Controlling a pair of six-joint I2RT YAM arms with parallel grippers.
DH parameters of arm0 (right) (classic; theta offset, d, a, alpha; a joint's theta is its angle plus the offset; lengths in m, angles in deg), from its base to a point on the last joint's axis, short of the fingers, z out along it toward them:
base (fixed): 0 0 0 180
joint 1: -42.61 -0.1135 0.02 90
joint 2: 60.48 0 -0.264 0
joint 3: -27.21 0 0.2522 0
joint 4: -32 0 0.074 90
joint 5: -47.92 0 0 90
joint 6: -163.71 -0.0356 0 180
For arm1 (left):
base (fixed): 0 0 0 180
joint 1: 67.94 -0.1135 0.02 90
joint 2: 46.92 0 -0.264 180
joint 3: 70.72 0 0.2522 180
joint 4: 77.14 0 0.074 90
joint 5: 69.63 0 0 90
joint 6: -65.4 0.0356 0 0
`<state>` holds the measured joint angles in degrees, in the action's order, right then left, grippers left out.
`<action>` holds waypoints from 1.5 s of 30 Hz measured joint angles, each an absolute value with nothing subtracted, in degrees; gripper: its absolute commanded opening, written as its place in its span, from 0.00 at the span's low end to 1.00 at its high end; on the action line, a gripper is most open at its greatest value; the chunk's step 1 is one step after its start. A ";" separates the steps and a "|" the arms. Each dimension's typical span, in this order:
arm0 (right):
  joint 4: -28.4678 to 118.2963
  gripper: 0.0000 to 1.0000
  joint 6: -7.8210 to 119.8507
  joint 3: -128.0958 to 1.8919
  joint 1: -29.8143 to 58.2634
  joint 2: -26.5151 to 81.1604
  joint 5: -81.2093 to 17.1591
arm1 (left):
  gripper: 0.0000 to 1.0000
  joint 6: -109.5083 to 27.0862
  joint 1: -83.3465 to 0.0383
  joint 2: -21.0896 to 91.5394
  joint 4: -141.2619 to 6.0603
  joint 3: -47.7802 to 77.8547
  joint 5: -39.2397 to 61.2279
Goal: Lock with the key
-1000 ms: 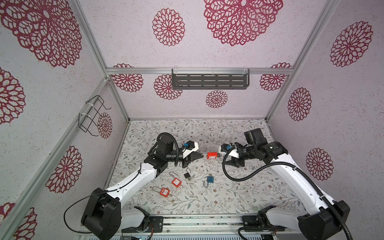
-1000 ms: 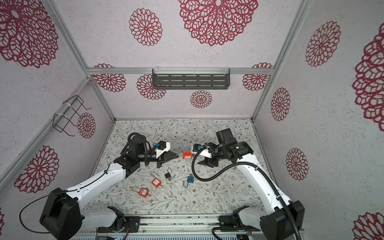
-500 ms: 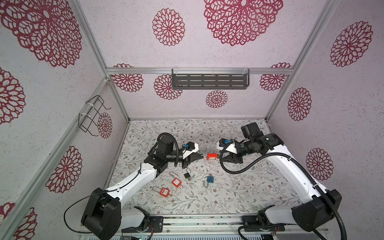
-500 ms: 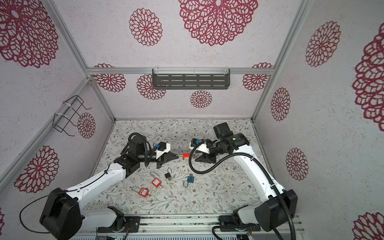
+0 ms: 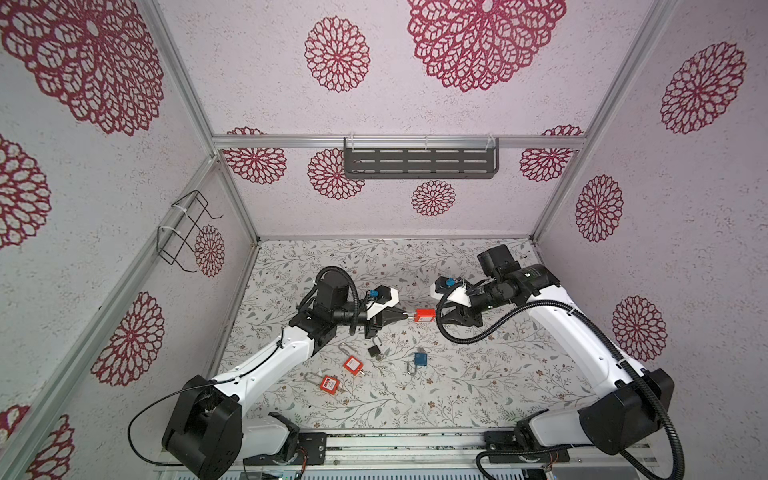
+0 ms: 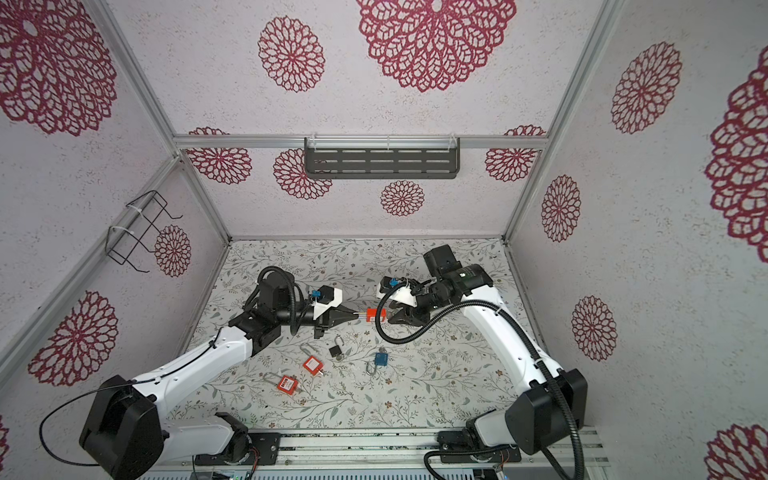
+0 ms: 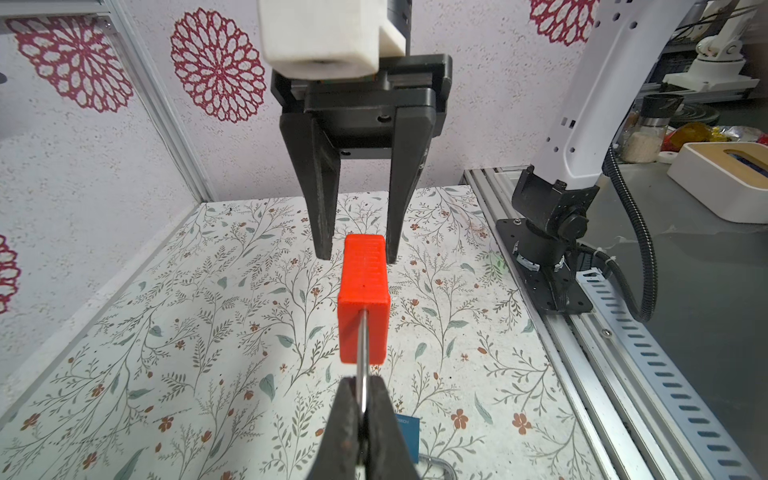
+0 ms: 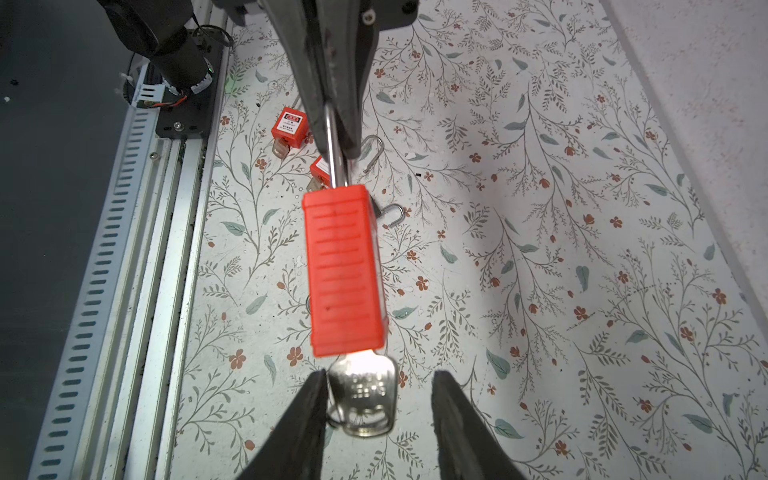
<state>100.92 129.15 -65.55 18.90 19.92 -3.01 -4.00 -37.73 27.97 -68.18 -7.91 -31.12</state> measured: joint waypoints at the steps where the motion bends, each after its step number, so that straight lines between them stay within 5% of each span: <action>1: 100.88 0.43 129.11 -65.55 18.90 20.10 -3.01 | 0.00 -4.03 -37.64 27.97 -68.18 -7.91 -30.99; 12: 95.94 0.46 128.02 -62.23 18.60 19.09 -4.76 | 0.00 -4.07 -37.22 27.97 -68.20 -7.91 -30.16; 27: 90.87 0.31 130.12 -57.81 17.92 14.35 -4.98 | 0.00 -4.90 -36.96 28.00 -69.71 -8.41 -30.07; 35: 87.37 0.51 131.14 -54.16 17.68 10.92 -7.64 | 0.00 -5.10 -36.92 28.00 -69.82 -9.02 -30.07; 45: 86.43 0.44 131.10 -54.40 17.64 9.08 -10.07 | 0.00 -5.14 -36.90 28.00 -69.88 -9.04 -30.07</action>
